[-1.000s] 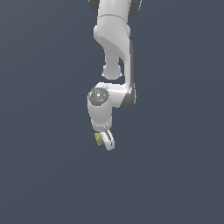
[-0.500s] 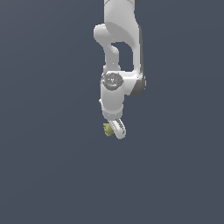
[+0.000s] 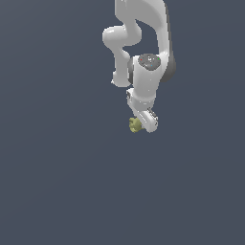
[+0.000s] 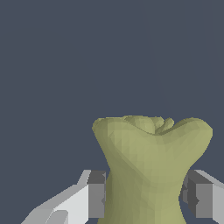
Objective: Pick up the object and move it to a goal position.
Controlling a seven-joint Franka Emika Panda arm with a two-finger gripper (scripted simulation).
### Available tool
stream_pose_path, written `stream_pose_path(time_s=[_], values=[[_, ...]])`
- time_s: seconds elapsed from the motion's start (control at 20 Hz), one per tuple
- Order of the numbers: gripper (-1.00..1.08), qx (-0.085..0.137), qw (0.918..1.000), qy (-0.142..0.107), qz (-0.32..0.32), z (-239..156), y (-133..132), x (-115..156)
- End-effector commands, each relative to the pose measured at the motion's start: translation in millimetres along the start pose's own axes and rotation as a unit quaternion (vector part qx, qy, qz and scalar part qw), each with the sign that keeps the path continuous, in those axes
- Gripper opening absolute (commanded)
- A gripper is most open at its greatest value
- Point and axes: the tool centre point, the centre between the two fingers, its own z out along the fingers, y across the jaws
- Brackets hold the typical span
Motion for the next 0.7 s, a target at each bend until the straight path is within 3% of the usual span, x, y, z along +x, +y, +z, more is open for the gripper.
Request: stream_pose_path(time_s=[0.0,0.35,0.65], values=[[-1.00,0.000,1.0000,0.000,0.000,-13.0,5.5,-22.9],[-1.00,0.000,1.0000,0.001,0.000,-41.5,15.0,-72.3],[-1.00,0.000,1.0000,0.001,0.000,-54.9,18.7,-95.2]])
